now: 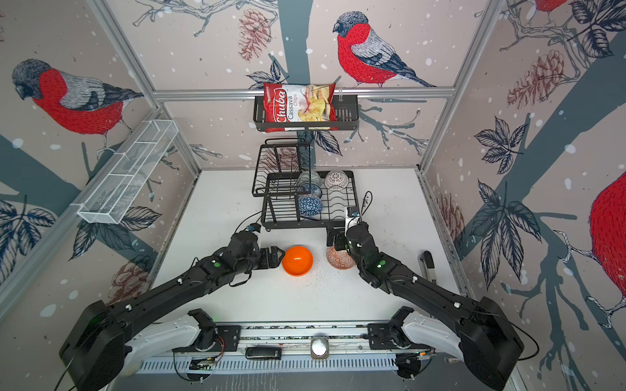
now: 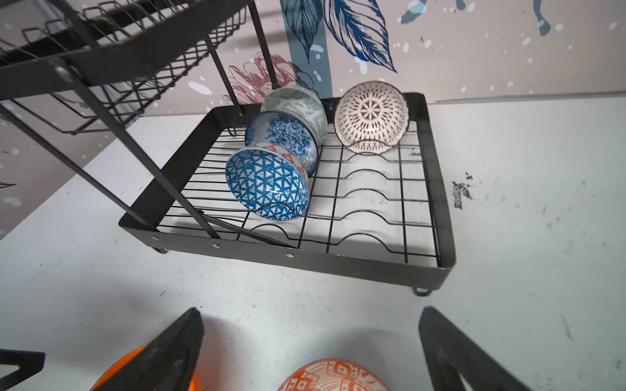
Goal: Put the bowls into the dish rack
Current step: 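Reach the left gripper to the orange bowl while the right gripper approaches the patterned bowl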
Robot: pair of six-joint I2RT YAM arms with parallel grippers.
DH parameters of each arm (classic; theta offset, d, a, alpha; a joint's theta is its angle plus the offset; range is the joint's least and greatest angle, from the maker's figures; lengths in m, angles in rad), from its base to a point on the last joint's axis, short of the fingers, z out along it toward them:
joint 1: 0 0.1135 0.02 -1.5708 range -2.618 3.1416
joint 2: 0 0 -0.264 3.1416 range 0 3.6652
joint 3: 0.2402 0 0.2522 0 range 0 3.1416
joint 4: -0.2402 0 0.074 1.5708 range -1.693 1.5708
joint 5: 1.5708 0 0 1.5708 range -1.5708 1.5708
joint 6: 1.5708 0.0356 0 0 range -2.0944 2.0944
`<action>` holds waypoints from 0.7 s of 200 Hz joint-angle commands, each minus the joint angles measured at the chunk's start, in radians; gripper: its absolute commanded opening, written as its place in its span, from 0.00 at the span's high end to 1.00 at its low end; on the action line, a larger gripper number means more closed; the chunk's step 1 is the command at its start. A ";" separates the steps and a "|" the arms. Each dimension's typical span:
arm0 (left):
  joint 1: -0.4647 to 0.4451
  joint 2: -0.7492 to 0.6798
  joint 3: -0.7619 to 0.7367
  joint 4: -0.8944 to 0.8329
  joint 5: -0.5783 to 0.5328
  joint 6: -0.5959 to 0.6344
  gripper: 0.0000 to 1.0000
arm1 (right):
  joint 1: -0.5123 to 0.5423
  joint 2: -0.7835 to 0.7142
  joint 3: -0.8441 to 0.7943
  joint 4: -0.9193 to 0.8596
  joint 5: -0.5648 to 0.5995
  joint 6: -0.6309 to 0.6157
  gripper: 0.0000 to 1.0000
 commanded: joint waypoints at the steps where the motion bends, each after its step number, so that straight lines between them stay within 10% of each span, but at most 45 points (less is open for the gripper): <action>1: -0.015 0.026 0.006 0.050 -0.025 0.011 0.13 | 0.010 -0.018 -0.025 0.091 0.024 -0.042 0.00; 140: -0.070 0.265 0.115 0.028 -0.063 0.044 0.42 | -0.001 0.101 0.052 0.035 0.032 -0.023 0.00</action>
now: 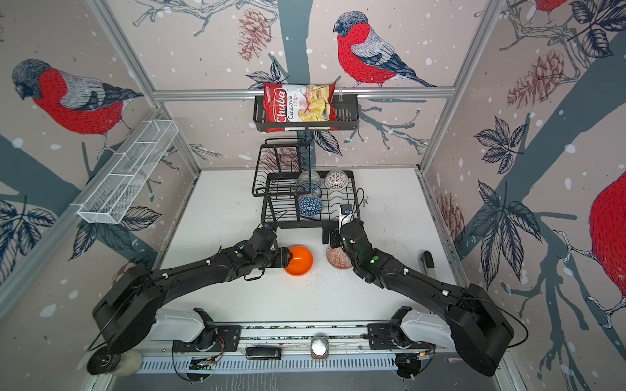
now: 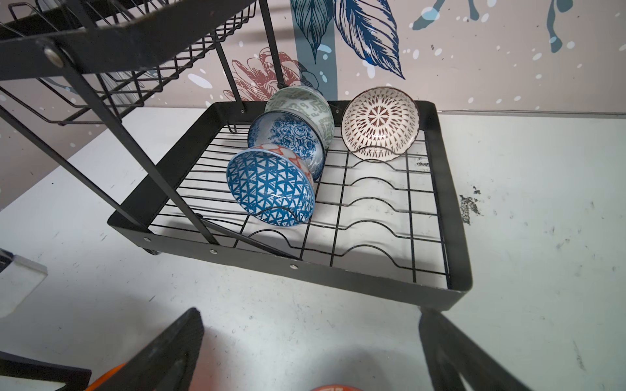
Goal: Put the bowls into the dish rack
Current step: 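Reach the left gripper to the orange bowl while the right gripper approaches the patterned bowl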
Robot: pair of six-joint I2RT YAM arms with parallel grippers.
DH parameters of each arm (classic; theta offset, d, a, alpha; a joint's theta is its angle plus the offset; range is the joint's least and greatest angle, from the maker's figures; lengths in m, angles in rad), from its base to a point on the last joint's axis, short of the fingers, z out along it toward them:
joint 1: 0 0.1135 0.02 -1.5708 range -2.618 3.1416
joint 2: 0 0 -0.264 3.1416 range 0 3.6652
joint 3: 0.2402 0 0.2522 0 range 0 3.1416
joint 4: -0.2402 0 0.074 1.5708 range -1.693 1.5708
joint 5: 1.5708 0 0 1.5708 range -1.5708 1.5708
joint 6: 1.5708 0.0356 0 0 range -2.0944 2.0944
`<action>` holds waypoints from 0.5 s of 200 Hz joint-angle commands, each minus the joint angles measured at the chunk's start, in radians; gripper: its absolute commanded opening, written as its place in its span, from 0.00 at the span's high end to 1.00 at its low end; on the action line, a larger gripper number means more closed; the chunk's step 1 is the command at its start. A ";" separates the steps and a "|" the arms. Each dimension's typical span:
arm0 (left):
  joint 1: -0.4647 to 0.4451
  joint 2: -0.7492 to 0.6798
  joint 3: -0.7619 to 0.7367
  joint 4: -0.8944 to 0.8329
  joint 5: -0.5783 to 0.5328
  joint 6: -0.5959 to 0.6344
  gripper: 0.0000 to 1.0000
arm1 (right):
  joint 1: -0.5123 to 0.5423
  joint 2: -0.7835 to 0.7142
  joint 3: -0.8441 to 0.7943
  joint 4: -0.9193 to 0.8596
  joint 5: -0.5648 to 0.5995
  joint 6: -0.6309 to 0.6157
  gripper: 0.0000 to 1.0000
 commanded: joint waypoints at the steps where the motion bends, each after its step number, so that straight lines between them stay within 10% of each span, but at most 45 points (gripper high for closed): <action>1: -0.004 0.002 0.010 -0.017 -0.038 0.021 0.42 | -0.007 -0.011 -0.006 0.014 0.014 0.011 0.00; 100: -0.032 0.052 0.001 0.007 -0.057 0.015 0.70 | -0.077 -0.035 -0.026 0.016 -0.049 0.051 0.00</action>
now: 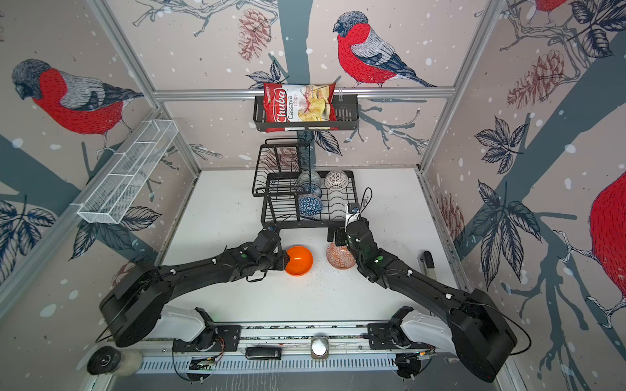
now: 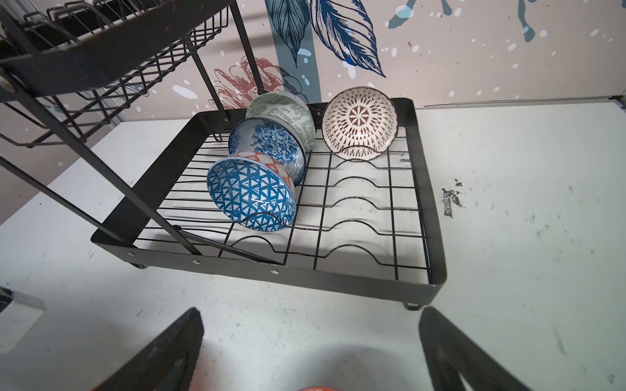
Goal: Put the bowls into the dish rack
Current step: 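Reach the left gripper to the orange bowl while the right gripper approaches the patterned bowl, then grasp the orange bowl's rim with the left gripper and lift it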
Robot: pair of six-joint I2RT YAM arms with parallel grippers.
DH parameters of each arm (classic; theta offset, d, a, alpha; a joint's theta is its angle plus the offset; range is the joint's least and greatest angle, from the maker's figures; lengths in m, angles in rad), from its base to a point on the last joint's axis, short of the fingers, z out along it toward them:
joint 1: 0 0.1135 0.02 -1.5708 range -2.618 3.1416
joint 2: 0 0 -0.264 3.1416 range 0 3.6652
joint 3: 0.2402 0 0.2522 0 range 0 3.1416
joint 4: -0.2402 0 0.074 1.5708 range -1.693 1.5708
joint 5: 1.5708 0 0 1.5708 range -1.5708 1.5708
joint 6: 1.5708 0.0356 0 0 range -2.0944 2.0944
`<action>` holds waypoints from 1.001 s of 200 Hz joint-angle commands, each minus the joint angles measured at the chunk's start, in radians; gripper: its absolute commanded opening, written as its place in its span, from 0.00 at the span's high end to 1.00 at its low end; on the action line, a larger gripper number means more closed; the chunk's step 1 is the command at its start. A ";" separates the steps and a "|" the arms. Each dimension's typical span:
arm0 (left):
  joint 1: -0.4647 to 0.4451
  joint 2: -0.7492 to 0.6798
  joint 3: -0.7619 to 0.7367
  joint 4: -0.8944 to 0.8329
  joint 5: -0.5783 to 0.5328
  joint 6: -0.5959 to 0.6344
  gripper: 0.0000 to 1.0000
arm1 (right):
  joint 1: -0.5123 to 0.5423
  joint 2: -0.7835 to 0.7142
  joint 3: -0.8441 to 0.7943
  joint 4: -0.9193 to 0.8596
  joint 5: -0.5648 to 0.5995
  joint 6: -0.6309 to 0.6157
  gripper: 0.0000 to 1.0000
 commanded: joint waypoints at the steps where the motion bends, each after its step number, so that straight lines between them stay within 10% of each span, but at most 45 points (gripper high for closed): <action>1: -0.003 0.003 0.002 0.007 -0.022 0.007 0.71 | -0.010 -0.010 -0.005 0.018 -0.023 0.022 0.00; 79: -0.014 0.009 -0.001 0.028 -0.016 0.008 1.00 | -0.037 -0.042 -0.031 0.029 -0.041 0.039 0.00; 200: 0.006 -0.234 -0.037 -0.039 -0.204 -0.041 1.00 | -0.052 -0.060 -0.045 0.029 -0.041 0.057 0.00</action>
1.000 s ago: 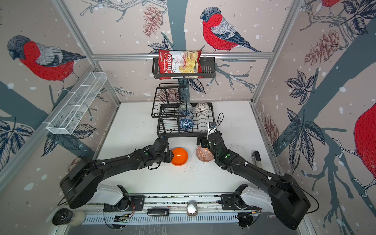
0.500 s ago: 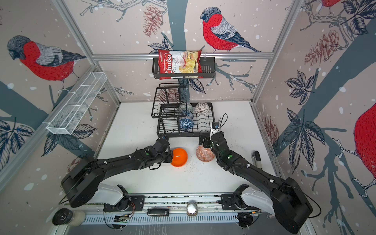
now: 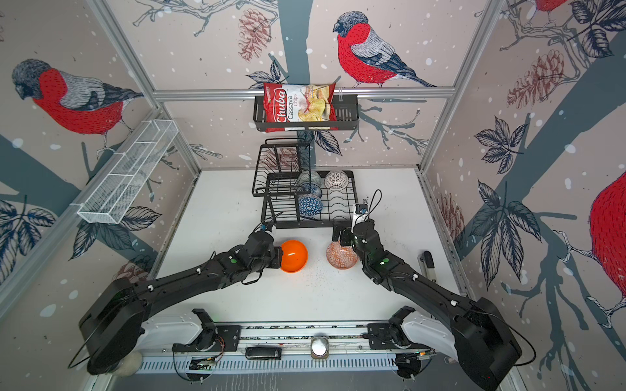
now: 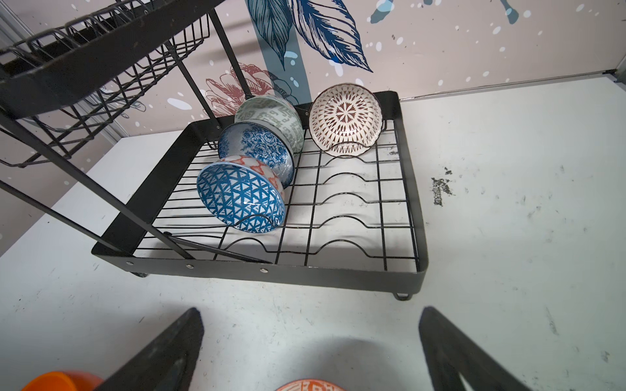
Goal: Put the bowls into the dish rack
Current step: 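Grasp the orange bowl's rim with the left gripper and lift it, then raise the orange bowl over the rack while the right gripper grasps its rim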
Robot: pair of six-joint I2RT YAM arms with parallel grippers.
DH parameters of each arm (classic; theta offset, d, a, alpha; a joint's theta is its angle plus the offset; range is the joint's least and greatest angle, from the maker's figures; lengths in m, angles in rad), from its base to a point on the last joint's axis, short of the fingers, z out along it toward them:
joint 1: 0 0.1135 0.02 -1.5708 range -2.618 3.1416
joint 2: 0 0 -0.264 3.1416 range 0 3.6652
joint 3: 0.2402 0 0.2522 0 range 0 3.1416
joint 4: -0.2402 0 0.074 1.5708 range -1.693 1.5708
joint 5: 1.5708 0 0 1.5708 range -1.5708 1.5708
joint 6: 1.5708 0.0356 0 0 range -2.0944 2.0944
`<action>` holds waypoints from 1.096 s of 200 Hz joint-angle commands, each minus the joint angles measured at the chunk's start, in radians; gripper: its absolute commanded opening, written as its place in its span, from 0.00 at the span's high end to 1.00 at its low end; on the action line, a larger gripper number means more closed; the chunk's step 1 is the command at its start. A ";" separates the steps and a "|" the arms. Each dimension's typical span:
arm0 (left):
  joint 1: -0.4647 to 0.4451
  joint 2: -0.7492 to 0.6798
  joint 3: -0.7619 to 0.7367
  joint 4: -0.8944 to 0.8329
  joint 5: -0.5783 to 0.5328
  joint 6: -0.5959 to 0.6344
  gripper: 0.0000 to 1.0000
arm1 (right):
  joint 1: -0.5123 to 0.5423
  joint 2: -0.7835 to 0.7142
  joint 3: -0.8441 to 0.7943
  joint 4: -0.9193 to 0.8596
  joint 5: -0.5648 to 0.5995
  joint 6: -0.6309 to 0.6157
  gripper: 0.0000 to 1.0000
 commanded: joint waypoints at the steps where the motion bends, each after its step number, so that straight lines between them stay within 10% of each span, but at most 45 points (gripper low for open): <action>1: 0.013 -0.050 -0.001 -0.024 -0.077 -0.014 1.00 | -0.001 -0.007 -0.004 0.027 0.004 0.012 0.00; 97: 0.079 -0.438 -0.015 -0.028 -0.254 0.012 1.00 | -0.010 0.003 0.017 0.004 0.011 0.025 0.00; 219: 0.074 -0.230 0.297 0.404 -0.469 0.260 1.00 | -0.007 0.011 0.475 -0.245 -0.034 0.405 0.00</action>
